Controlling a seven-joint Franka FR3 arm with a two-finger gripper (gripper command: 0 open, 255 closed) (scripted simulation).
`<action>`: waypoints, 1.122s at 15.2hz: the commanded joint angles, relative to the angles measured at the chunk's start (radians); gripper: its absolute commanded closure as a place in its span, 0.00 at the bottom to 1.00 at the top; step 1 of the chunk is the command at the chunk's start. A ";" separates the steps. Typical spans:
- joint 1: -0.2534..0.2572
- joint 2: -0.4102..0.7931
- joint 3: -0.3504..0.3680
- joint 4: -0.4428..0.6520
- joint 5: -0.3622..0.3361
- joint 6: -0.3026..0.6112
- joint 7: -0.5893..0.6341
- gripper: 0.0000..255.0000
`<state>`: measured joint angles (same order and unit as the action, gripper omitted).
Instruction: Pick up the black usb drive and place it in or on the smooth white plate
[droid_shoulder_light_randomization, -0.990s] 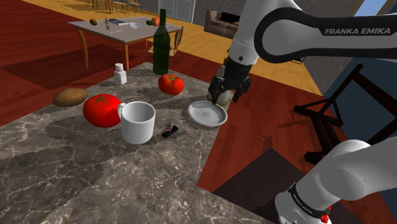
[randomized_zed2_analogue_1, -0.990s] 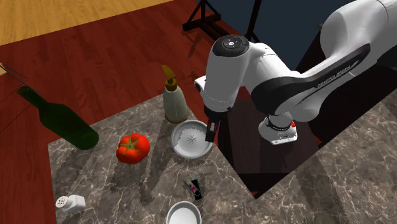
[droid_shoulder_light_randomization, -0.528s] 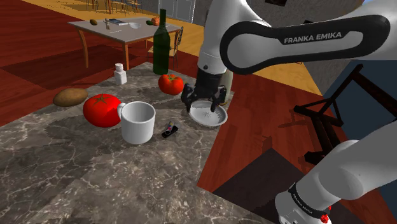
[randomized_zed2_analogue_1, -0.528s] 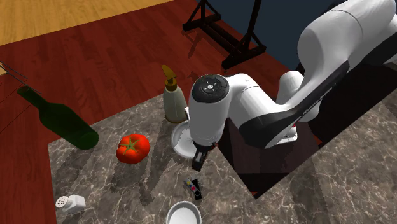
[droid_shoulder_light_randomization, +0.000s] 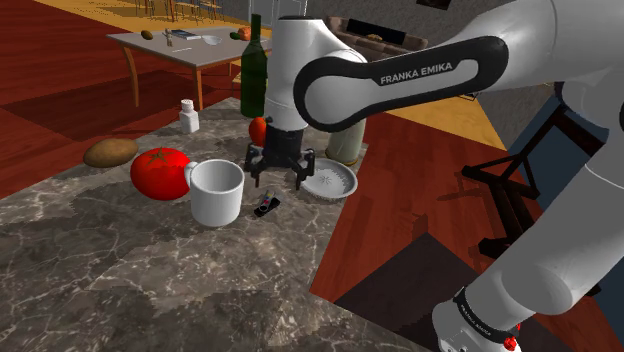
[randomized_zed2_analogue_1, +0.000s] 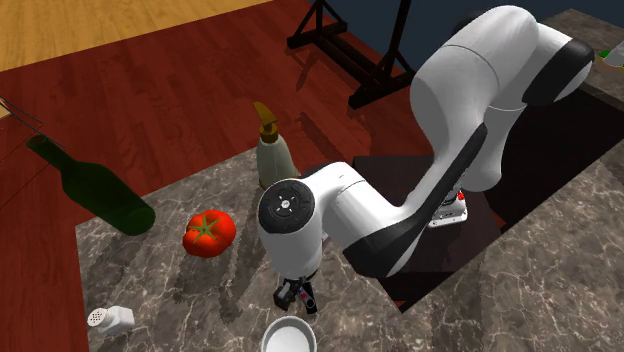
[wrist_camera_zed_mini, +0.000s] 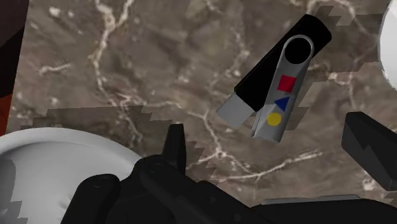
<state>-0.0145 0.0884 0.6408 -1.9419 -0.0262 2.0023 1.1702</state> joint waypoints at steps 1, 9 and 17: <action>0.005 0.023 0.000 0.001 -0.014 0.017 0.020 0.00; 0.011 0.053 -0.002 -0.045 -0.036 0.087 0.035 0.00; 0.011 0.053 -0.002 -0.045 -0.036 0.087 0.035 1.00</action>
<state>-0.0039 0.1366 0.6386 -1.9852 -0.0623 2.0859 1.2051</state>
